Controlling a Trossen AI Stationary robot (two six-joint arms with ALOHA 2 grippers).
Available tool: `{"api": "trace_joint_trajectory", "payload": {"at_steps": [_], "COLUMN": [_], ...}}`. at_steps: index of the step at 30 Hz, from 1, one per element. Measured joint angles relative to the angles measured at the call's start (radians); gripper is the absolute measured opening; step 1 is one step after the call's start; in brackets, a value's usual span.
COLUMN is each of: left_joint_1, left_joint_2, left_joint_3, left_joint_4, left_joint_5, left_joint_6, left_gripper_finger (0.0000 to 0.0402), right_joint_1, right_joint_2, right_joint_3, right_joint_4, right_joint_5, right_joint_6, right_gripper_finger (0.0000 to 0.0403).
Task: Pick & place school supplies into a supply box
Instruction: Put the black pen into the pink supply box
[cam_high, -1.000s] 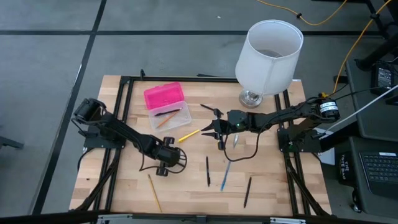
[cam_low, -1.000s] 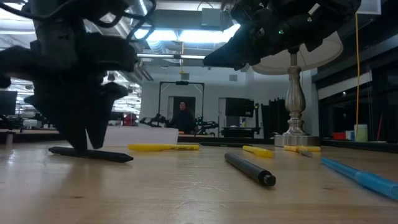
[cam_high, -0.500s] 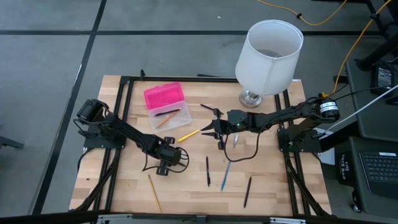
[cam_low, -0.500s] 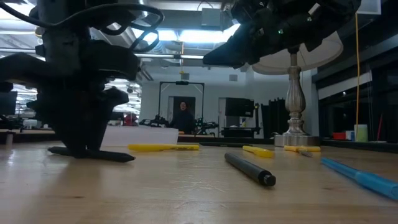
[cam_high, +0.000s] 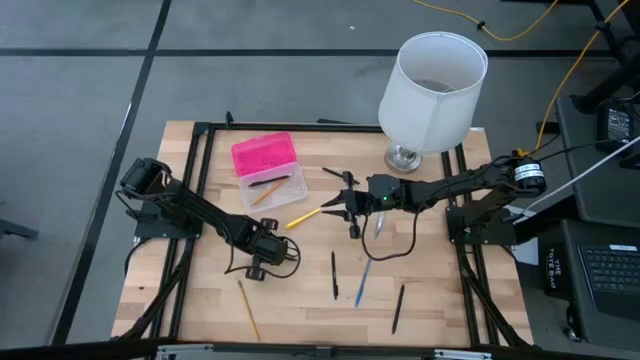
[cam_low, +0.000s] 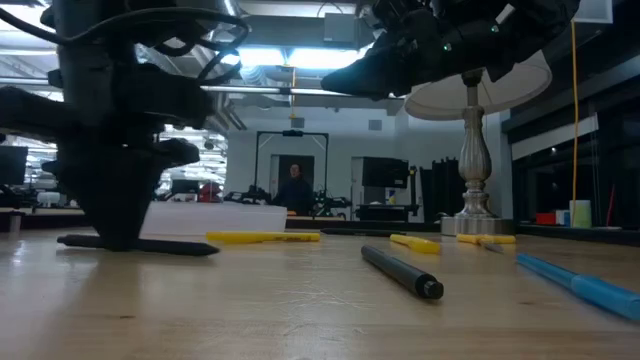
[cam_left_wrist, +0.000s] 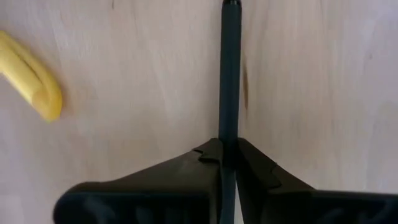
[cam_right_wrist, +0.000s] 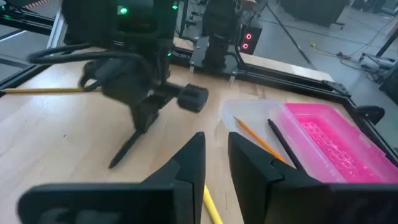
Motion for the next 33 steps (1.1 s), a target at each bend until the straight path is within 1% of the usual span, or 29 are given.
{"api": "trace_joint_trajectory", "payload": {"at_steps": [2, 5, 8, 13, 16, 21, 26, 28, 33], "left_joint_1": [0.002, 0.003, 0.003, 0.003, 0.003, 0.003, 0.003, 0.005, 0.035], "left_joint_2": [-0.049, -0.137, -0.215, -0.37, -0.464, -0.587, -0.658, -0.682, -0.704], "left_joint_3": [-0.009, -0.011, -0.046, -0.124, -0.172, -0.238, -0.246, -0.245, -0.245], "left_joint_4": [-0.053, -0.056, -0.074, -0.017, 0.064, 0.182, 0.263, 0.271, 0.299], "left_joint_5": [-0.006, -0.048, -0.081, -0.104, -0.104, -0.112, -0.124, -0.129, -0.13], "left_joint_6": [0.001, 0.002, 0.002, 0.001, 0.015, 0.092, 0.114, 0.117, 0.114], "left_gripper_finger": [0.0009, 0.0009, 0.0008, 0.0008, 0.0008, 0.0008, 0.0009, 0.001, 0.0011], "right_joint_1": [0.0, 0.0, 0.0, 0.0, 0.0, 0.0, 0.0, 0.0, 0.0], "right_joint_2": [0.0, 0.0, 0.0, 0.0, 0.0, 0.0, 0.0, 0.0, 0.0], "right_joint_3": [0.0, 0.0, 0.0, 0.0, 0.0, 0.0, 0.0, 0.0, 0.0], "right_joint_4": [0.008, 0.019, 0.019, 0.019, 0.02, 0.02, 0.021, 0.024, 0.025], "right_joint_5": [0.0, 0.0, 0.0, 0.0, 0.0, 0.0, 0.0, 0.0, 0.0], "right_joint_6": [-0.002, -0.006, -0.006, -0.006, -0.006, -0.003, -0.004, -0.01, -0.052], "right_gripper_finger": [0.0075, 0.0075, 0.0075, 0.0075, 0.0075, 0.0075, 0.0075, 0.0075, 0.0075]}}
